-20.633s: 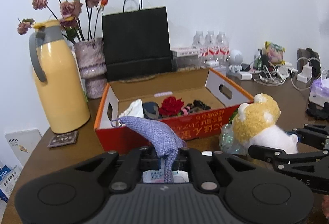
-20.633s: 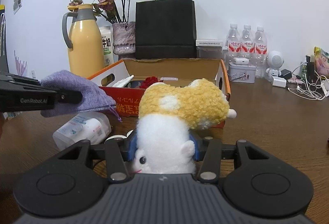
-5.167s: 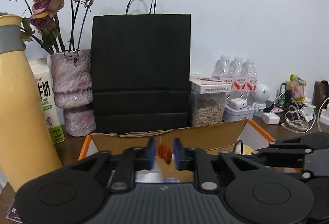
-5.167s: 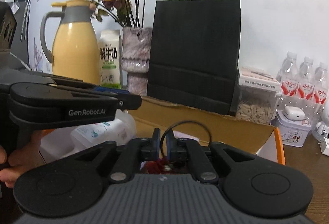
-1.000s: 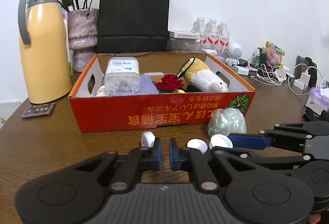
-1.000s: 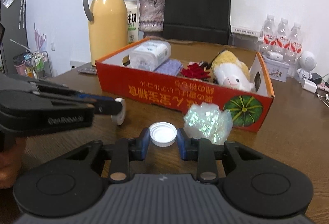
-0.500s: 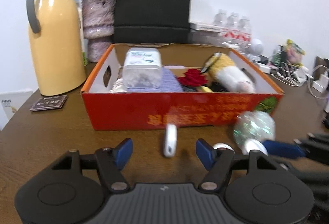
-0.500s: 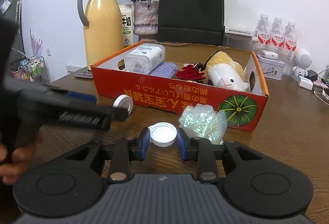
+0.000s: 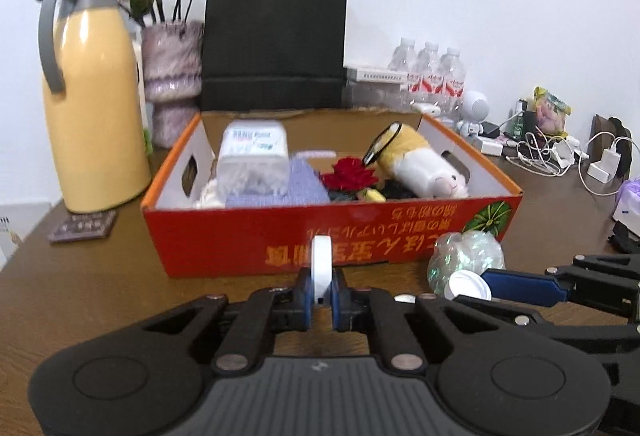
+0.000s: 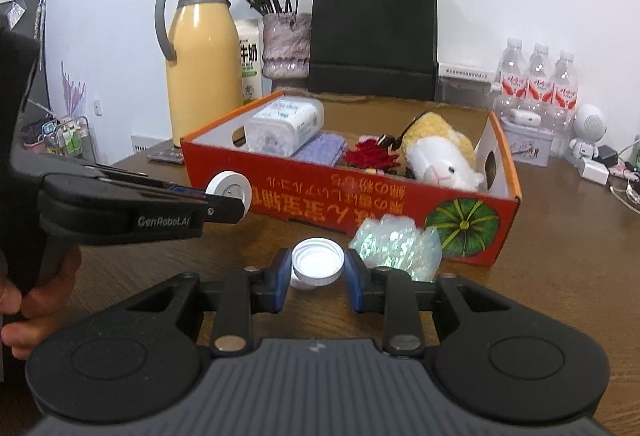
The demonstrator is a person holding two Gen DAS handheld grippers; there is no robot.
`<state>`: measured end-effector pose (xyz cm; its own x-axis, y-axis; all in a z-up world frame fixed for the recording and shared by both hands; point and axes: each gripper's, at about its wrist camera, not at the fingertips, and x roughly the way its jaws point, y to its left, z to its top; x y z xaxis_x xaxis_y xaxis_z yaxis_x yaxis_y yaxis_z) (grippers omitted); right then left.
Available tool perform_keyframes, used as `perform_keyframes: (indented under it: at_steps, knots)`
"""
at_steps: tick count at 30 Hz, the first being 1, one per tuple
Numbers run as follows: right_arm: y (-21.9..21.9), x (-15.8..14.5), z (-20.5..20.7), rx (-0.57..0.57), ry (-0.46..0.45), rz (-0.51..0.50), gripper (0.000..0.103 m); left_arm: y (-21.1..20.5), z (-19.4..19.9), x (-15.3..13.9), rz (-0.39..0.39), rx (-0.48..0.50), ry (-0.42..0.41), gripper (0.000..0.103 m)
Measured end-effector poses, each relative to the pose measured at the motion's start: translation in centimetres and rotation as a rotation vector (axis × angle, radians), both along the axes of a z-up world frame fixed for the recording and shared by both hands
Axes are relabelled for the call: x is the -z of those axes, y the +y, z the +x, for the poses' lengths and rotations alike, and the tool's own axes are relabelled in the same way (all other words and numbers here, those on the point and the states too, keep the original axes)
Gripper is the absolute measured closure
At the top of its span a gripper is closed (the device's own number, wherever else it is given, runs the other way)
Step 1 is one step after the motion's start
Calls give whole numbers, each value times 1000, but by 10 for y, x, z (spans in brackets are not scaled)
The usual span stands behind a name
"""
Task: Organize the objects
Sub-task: 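Carry both white caps over the box with both grippers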
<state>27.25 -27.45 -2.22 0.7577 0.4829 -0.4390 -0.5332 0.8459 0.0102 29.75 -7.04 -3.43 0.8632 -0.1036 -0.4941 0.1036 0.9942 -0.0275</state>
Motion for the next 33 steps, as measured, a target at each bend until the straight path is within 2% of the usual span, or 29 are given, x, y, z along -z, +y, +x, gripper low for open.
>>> perform_keyframes:
  at_steps: [12,18,26,33]
  knots:
    - [13,-25,34,33,-65,9,74,-9,18,-30,-6,-17,-65,95]
    - [24,-25,59,57,-100,-4,74,-11,43,-41,-13,-41,-102,95]
    - [39,-25,85,46,-139,-71,74,-11,82,-46,-9,-43,-119,95]
    - [46,-30,120,44,-172,-77,74,-7,115,-50,-8,-38,-141,95]
